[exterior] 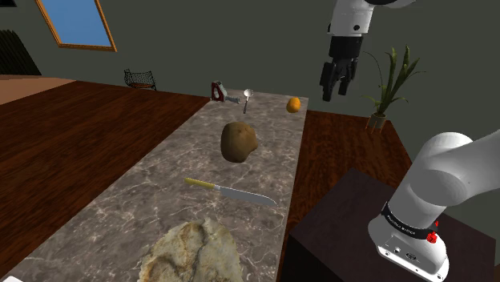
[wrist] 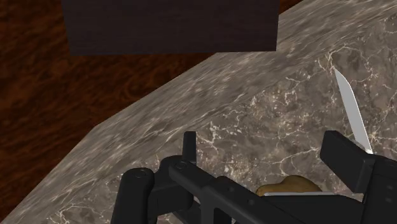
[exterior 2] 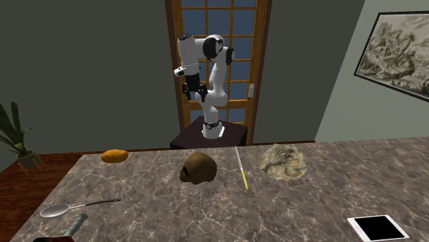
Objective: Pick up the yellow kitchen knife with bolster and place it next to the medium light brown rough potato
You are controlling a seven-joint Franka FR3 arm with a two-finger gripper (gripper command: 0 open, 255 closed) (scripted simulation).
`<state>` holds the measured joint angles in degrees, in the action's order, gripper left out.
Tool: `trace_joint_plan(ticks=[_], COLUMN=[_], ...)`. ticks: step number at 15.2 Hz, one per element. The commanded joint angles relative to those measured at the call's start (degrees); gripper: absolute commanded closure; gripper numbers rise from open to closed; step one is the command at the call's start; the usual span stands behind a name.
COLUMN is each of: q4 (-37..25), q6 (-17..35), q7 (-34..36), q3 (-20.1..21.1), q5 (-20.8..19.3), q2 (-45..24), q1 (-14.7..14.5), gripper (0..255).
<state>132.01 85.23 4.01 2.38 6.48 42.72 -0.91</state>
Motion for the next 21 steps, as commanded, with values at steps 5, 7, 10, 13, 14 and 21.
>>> trace_joint_plan(ticks=[5, 7, 10, 13, 14, 21], q4=[0.9, 1.0, 0.7, -0.1, -0.5, -4.7], q6=[5.7, 8.5, 12.5, 16.4, 17.7, 25.5], q7=[0.3, 0.4, 0.7, 1.0, 1.2, 3.0], q3=[3.3, 5.0, 7.5, 10.0, 10.8, 16.5], q5=[1.6, 2.2, 2.9, 3.3, 3.3, 1.8], q2=[-4.7, -7.4, -11.7, -16.4, -18.0, -30.2], q1=[-2.1, -3.1, -4.6, -5.9, -6.3, -9.0], gripper=[0, 0, 0, 0, 0, 0])
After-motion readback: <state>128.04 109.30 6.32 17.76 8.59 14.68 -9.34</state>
